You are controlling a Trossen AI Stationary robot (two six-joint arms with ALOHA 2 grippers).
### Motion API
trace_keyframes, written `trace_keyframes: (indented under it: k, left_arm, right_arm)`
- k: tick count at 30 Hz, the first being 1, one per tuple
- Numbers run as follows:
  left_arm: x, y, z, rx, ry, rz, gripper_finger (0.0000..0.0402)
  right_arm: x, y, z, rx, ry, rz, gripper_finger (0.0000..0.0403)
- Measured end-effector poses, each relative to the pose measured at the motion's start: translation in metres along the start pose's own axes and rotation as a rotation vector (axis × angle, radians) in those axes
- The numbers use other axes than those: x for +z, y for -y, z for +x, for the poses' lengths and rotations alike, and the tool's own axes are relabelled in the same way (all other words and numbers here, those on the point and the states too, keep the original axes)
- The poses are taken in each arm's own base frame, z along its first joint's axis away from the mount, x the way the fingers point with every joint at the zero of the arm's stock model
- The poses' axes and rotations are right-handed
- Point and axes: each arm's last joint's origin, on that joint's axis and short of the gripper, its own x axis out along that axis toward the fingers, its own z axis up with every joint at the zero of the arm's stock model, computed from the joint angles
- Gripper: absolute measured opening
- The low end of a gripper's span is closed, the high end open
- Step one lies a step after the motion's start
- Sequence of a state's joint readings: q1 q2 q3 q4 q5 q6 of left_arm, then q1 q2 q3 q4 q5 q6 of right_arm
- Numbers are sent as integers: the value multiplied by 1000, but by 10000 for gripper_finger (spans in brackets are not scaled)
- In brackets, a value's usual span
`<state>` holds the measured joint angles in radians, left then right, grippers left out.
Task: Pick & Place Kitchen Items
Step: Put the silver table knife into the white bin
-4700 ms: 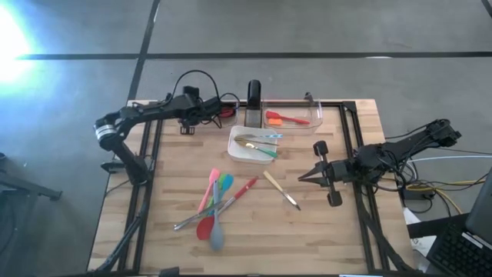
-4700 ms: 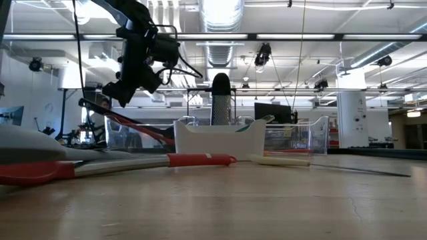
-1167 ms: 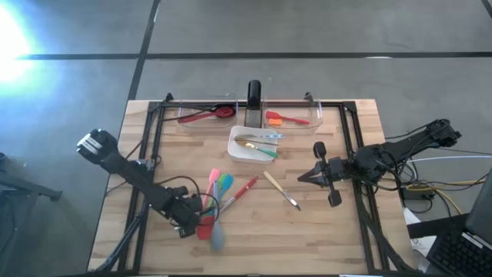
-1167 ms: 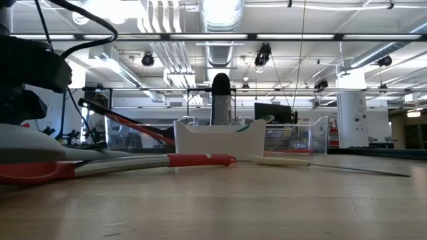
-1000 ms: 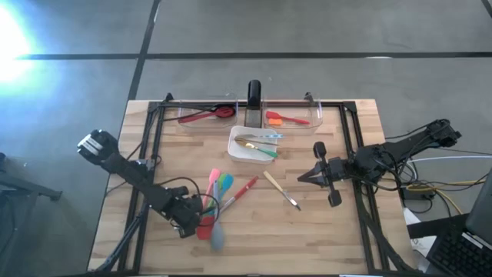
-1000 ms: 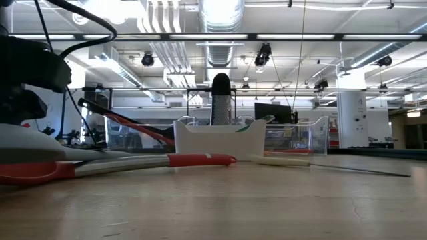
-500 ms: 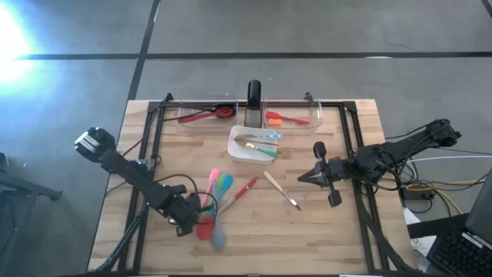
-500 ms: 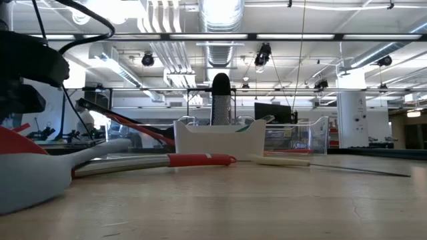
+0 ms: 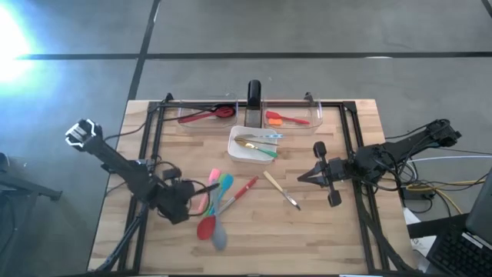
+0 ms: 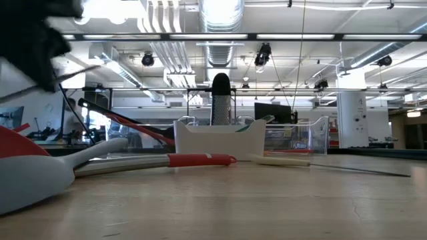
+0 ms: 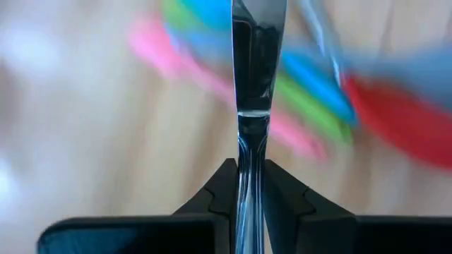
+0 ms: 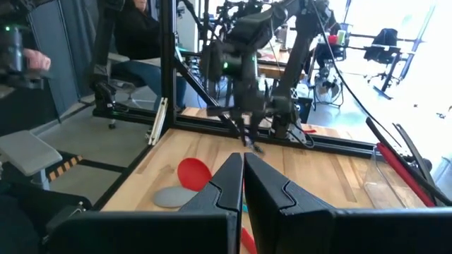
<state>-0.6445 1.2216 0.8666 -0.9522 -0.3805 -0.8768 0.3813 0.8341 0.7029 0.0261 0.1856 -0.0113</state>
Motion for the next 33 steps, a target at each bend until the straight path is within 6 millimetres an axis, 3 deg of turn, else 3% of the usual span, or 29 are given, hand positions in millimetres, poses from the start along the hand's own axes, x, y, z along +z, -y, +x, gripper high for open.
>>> trace_keyframes:
  k: [7,14,18,24,33]
  left_arm:
    - [43,-1,-23,185,589,235,42]
    - [95,-7,-45,114,932,423,42]
    - [115,-19,-44,107,1047,410,42]
    - [138,-36,-23,-13,1151,361,42]
    - [152,-42,6,-168,1200,434,42]
  right_arm:
    - [0,0,0,0,0,-49,8]
    - [-3,0,0,0,-5,-49,8]
    - [-12,-1,2,1,-13,-51,8]
    - [-24,-1,5,-3,41,-61,8]
    - [-41,-4,31,-63,82,-64,8]
